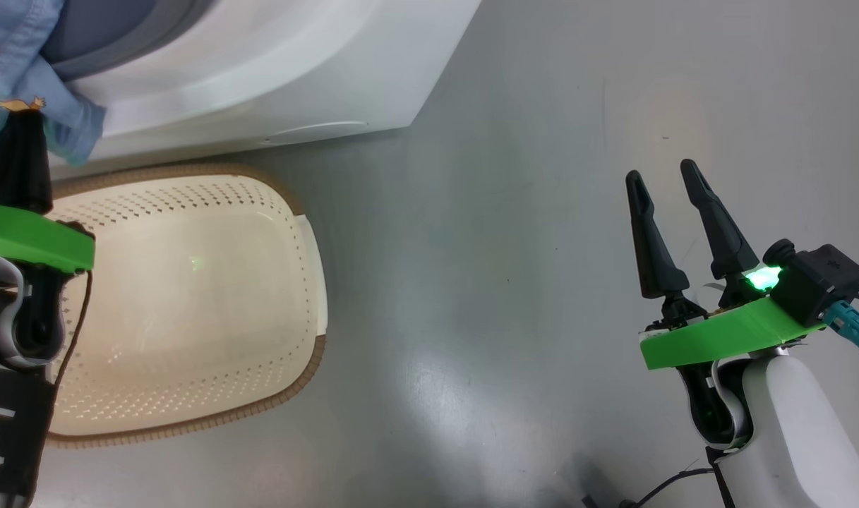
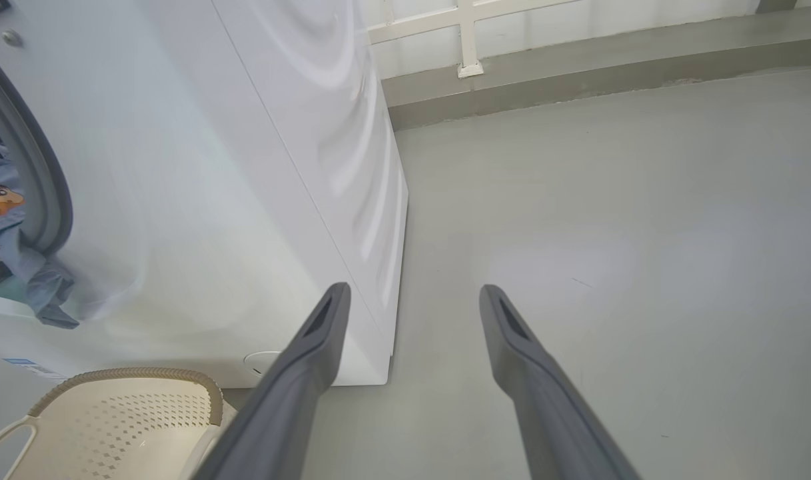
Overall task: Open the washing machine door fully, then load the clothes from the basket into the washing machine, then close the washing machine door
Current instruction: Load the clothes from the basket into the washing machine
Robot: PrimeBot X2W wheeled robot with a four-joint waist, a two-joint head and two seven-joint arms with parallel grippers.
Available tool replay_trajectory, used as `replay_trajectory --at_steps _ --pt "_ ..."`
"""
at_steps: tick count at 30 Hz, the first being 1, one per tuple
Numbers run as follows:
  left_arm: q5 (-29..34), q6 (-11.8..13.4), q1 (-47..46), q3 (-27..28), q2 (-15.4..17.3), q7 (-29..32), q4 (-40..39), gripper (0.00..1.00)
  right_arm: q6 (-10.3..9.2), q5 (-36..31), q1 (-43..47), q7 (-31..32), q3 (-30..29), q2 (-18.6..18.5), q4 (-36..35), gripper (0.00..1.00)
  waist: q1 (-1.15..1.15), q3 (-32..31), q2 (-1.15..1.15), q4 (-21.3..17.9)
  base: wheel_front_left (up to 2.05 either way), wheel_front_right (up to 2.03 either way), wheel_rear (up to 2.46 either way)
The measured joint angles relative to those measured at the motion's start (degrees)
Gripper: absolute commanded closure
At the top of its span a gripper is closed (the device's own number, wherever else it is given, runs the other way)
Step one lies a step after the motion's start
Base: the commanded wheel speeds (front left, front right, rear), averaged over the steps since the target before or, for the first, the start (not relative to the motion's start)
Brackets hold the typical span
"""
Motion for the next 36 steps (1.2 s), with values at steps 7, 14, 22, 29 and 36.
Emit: replay_trajectory --at_steps 7,14,22,29,36 --pt "1.42 0.00 1.71 4.33 -1.30 0.65 -3.11 1.00 0.00 0.00 -0.01 0.00 -0.22 0.10 -0.02 0.00 0.00 -0.01 0.00 0.30 0.00 0.00 0.00" --pt "4.85 0.00 2.57 10.48 -2.60 0.09 -10.13 1.00 0.00 0.00 0.00 0.00 -0.31 0.26 -0.09 0.00 0.00 -0.16 0.00 0.79 0.00 0.00 0.00" --pt "6.95 0.00 1.31 10.21 -2.23 0.08 -10.98 1.00 0.00 0.00 -0.01 -0.01 -0.27 0.29 -0.16 0.00 0.00 -0.20 0.00 1.07 0.00 0.00 0.00" --pt "7.93 0.00 -6.94 7.03 -0.43 0.08 -5.32 1.00 0.00 0.01 -0.02 0.00 -0.16 0.38 -0.12 0.00 0.00 0.02 0.00 0.78 0.00 0.00 0.00" --pt "8.50 0.00 -14.38 4.14 -0.44 0.08 3.97 1.00 0.00 0.01 -0.02 0.00 0.09 0.62 -0.09 0.00 0.00 0.09 0.00 0.39 0.00 0.00 0.00"
